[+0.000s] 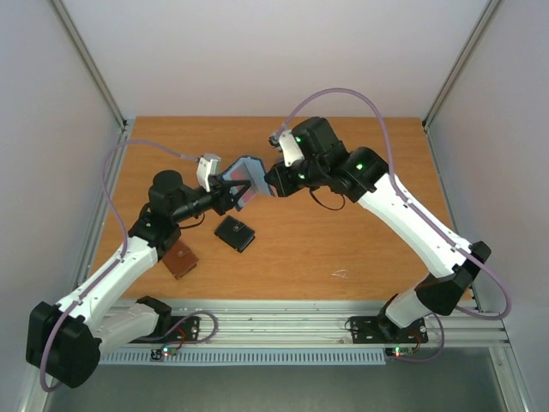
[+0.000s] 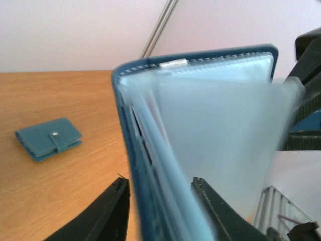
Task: Take the credit cards out of the card holder
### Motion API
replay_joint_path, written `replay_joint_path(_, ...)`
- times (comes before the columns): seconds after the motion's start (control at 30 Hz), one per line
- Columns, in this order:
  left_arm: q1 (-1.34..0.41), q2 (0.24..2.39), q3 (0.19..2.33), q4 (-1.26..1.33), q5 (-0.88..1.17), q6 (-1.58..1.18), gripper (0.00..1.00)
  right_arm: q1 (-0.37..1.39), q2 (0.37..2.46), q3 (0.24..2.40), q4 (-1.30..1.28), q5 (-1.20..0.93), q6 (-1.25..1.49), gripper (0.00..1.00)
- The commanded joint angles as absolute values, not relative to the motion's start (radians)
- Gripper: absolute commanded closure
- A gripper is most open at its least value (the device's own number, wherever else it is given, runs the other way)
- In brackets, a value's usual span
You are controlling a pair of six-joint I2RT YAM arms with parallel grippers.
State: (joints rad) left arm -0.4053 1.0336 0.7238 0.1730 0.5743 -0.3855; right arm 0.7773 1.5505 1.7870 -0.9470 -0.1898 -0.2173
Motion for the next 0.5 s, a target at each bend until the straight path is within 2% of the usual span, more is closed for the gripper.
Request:
replay_joint_path(0.0, -0.407, 1.012, 0.71, 0.243, 0.623, -0.389, 0.77, 0.696, 1.442, 1.703, -0.846, -0.372, -0.241, 0.99)
replay_joint_path(0.1, -0.407, 1.004, 0.707, 0.246, 0.64, -0.388, 0.95, 0.65, 1.404, 1.645, -0.818, -0.46, -0.248, 0.99)
replay_joint_path(0.17, -0.407, 1.002, 0.711, 0.227, 0.618, -0.387, 1.0, 0.644, 1.403, 1.627, -0.824, -0.492, -0.272, 0.97)
replay_joint_path(0.2, -0.407, 1.002, 0.715, 0.206, 0.612, -0.381, 1.0, 0.644, 1.408, 1.62, -0.829, -0.506, -0.282, 0.93)
replay_joint_path(0.27, -0.407, 1.004, 0.726, 0.169, 0.606, -0.359, 1.0, 0.645, 1.421, 1.609, -0.835, -0.534, -0.292, 0.78)
replay_joint_path(0.37, -0.407, 1.002, 0.738, 0.13, 0.596, -0.324, 1.0, 0.663, 1.435, 1.596, -0.821, -0.54, -0.304, 0.49)
replay_joint_path(0.43, -0.408, 1.0, 0.74, 0.117, 0.589, -0.311, 1.0, 0.694, 1.438, 1.585, -0.787, -0.507, -0.317, 0.22)
replay_joint_path(0.47, -0.408, 1.002, 0.744, 0.112, 0.585, -0.31, 1.0, 0.72, 1.444, 1.588, -0.774, -0.492, -0.328, 0.13)
